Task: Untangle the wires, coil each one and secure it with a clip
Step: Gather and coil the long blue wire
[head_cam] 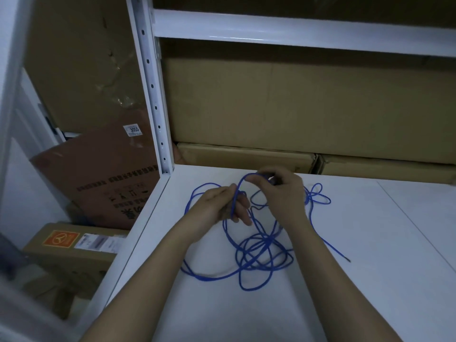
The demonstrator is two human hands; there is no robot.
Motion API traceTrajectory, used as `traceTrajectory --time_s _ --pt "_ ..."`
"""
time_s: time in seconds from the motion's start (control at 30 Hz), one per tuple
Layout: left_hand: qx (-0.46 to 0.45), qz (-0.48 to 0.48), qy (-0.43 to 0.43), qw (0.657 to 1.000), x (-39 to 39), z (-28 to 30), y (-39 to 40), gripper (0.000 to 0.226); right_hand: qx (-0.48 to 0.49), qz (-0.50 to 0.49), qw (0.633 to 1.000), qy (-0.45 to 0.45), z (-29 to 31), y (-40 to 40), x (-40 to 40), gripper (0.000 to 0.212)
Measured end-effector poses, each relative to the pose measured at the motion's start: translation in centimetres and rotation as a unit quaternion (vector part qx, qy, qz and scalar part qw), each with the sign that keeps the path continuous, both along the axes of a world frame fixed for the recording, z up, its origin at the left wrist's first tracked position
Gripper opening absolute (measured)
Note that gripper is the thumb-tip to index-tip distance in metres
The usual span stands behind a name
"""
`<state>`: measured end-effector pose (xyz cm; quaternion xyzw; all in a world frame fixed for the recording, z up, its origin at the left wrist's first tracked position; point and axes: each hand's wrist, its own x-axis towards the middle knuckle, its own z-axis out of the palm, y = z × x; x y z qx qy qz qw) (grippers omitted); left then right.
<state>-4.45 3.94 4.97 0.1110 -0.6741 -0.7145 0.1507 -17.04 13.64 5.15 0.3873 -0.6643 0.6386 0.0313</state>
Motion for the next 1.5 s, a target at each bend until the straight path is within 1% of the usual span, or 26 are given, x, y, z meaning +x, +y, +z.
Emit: traceTrajectory --time_s 0.13,0.2,0.33,0.47,0.57,0.6,0.63,0.7,0.73,0.77,0.83,0.9,0.93,1.0,1.07,1.13,1.2,1.3,1.33,1.4,1.47,1.5 --pt "0.047 0.048 0.055 0.996 -0.1 0.3 -0.1 0.044 0.047 0.084 0.984 -0.148 -0.4 -1.1 0.2 0.008" --pt "0.067 0.074 0.08 0.992 -0.3 0.3 -0.2 0.041 0.075 0.105 0.975 -0.18 -1.0 -1.2 0.3 0.016" --pt "0.122 0.113 0.108 0.98 -0.6 0.9 -0.5 0.033 0.12 0.14 0.965 -0.186 -2.3 -1.3 1.0 0.022" --pt "0.154 0.103 0.144 0.972 -1.4 2.5 -0.2 0.031 0.13 0.193 0.952 -0.198 -3.2 -1.0 1.7 0.023" --pt "0.172 0.123 0.179 0.961 -2.7 3.7 -0.2 0.033 0.17 0.215 0.948 -0.161 -3.8 -0.6 2.3 0.023" --pt "0.143 0.152 0.172 0.963 -3.2 3.9 -0.3 0.033 0.188 0.213 0.948 -0.145 -3.9 -0.4 2.4 0.023" --pt "0.091 0.189 0.154 0.966 -3.7 3.7 -0.6 0.032 0.204 0.207 0.948 -0.128 -4.1 -0.2 2.4 0.022" --pt "-0.054 0.252 0.099 0.961 -4.2 2.6 -1.5 0.026 0.239 0.195 0.946 -0.099 -4.2 0.4 2.3 0.021" --pt "-0.125 0.257 0.073 0.956 -4.1 2.1 -1.9 0.024 0.254 0.194 0.943 -0.089 -4.2 0.6 2.3 0.021" --pt "-0.19 0.249 0.047 0.949 -4.1 1.3 -2.4 0.022 0.265 0.196 0.94 -0.084 -4.2 0.9 2.3 0.021" --pt "-0.311 0.198 -0.025 0.929 -3.9 0.2 -2.9 0.014 0.267 0.209 0.937 -0.082 -4.1 1.5 2.2 0.02" --pt "-0.428 0.178 -0.101 0.88 -3.3 0.0 -2.9 0.011 0.253 0.209 0.942 -0.072 -4.0 1.9 2.1 0.02" --pt "-0.464 0.17 -0.11 0.863 -3.0 -0.3 -3.0 0.013 0.239 0.199 0.948 -0.069 -3.9 2.1 1.9 0.02" --pt "-0.487 0.138 -0.122 0.854 -2.1 -0.9 -3.2 0.021 0.201 0.165 0.963 -0.067 -3.7 2.3 1.4 0.018" --pt "-0.467 0.102 -0.162 0.863 -1.4 -1.3 -3.0 0.028 0.176 0.126 0.975 -0.053 -3.5 2.4 0.7 0.014" --pt "-0.396 0.066 -0.189 0.896 -1.1 -1.4 -2.6 0.034 0.157 0.103 0.981 -0.048 -3.6 2.1 0.3 0.012" --pt "-0.327 0.038 -0.191 0.925 -0.9 -0.7 -2.1 0.04 0.141 0.088 0.985 -0.055 -3.7 1.9 -0.1 0.013" --pt "-0.234 0.004 -0.126 0.964 -0.5 0.4 -2.1 0.042 0.156 0.072 0.985 -0.015 -3.5 1.9 -0.8 0.015" --pt "-0.21 0.013 -0.095 0.973 -0.4 0.7 -2.2 0.04 0.173 0.076 0.982 -0.005 -3.5 1.9 -1.0 0.018" --pt "-0.141 0.062 -0.036 0.987 -0.5 1.3 -2.4 0.043 0.215 0.091 0.972 -0.023 -3.6 1.8 -1.4 0.026" --pt "-0.042 0.102 0.028 0.994 -0.7 1.7 -2.8 0.05 0.274 0.099 0.956 -0.039 -4.1 1.9 -1.9 0.034" --pt "0.015 0.118 0.066 0.991 -0.7 2.1 -3.0 0.049 0.3 0.102 0.948 -0.032 -4.2 1.9 -2.0 0.038"
